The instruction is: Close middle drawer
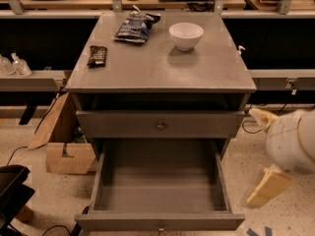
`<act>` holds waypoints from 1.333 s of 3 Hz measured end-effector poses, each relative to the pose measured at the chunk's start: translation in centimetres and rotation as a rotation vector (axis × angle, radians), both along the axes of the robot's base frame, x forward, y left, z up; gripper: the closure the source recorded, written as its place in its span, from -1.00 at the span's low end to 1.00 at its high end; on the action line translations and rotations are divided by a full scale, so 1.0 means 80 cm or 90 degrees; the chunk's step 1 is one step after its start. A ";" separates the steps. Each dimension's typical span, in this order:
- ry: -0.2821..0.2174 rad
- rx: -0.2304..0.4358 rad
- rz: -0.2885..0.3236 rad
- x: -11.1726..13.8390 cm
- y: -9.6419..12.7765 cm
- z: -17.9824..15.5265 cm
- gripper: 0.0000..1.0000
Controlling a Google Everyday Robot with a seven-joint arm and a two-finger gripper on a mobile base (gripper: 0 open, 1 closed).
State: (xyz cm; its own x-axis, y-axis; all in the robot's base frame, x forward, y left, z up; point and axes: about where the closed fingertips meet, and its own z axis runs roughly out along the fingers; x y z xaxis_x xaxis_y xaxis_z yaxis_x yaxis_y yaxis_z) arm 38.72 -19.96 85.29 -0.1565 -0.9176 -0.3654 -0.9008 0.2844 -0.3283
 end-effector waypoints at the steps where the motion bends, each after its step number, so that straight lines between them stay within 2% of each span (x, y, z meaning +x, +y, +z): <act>1: 0.001 0.031 -0.032 -0.034 0.015 -0.097 -1.00; 2: -0.001 0.024 -0.039 -0.036 0.010 -0.107 -1.00; 3: 0.015 0.010 -0.026 -0.034 0.023 -0.131 -1.00; 4: 0.034 -0.016 -0.016 -0.042 0.028 -0.194 -1.00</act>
Offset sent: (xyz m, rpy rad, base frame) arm -0.0187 0.0107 -0.0525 0.0419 -0.0012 -0.0301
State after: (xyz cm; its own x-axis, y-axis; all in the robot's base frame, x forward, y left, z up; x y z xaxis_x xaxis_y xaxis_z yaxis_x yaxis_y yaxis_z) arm 35.34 -17.75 69.81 -0.1976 -0.9219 -0.3334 -0.9100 0.2989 -0.2872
